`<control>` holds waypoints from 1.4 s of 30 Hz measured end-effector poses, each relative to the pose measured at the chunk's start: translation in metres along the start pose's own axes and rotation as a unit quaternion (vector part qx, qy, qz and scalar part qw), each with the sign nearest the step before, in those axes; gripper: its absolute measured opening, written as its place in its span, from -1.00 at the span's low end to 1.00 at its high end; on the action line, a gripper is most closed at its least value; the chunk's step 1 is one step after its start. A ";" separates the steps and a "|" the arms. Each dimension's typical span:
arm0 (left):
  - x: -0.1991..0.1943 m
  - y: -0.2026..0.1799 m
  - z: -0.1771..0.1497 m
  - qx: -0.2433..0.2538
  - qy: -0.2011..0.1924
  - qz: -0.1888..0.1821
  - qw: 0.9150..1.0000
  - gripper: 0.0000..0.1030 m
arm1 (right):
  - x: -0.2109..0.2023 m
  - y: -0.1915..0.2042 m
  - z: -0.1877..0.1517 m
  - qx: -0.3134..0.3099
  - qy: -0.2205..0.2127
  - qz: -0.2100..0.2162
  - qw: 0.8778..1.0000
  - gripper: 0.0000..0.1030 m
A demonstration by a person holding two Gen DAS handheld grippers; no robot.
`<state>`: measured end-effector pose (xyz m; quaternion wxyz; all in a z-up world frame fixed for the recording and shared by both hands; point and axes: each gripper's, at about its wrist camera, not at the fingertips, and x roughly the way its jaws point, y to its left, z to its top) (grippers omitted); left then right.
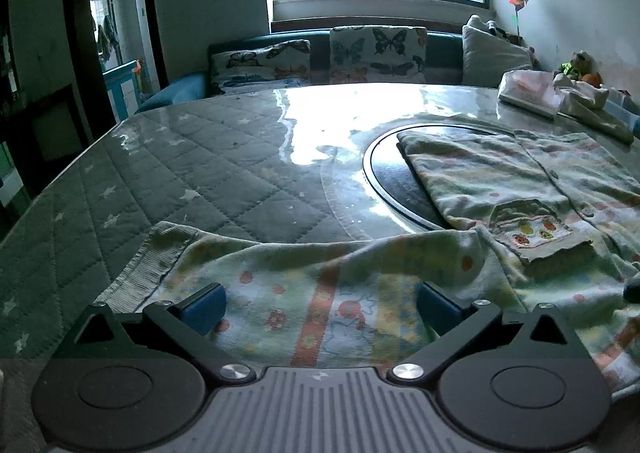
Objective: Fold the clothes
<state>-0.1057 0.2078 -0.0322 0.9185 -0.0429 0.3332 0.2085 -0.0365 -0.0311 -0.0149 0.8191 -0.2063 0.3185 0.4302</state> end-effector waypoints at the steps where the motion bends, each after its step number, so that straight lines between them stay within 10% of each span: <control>1: 0.000 0.000 0.000 0.000 0.000 0.000 1.000 1.00 | 0.000 0.002 -0.002 -0.007 0.004 0.008 1.000 1.00; 24: -0.010 -0.002 0.004 -0.002 0.000 -0.001 1.000 1.00 | -0.020 0.010 -0.012 -0.023 0.004 0.067 0.997 1.00; 37: -0.039 -0.082 0.012 0.050 -0.027 -0.179 0.982 1.00 | -0.032 -0.019 -0.037 0.042 0.015 0.045 0.998 1.00; 42: -0.026 -0.103 0.001 0.077 -0.001 -0.157 0.985 0.94 | -0.031 -0.020 -0.043 0.046 0.024 0.042 0.998 1.00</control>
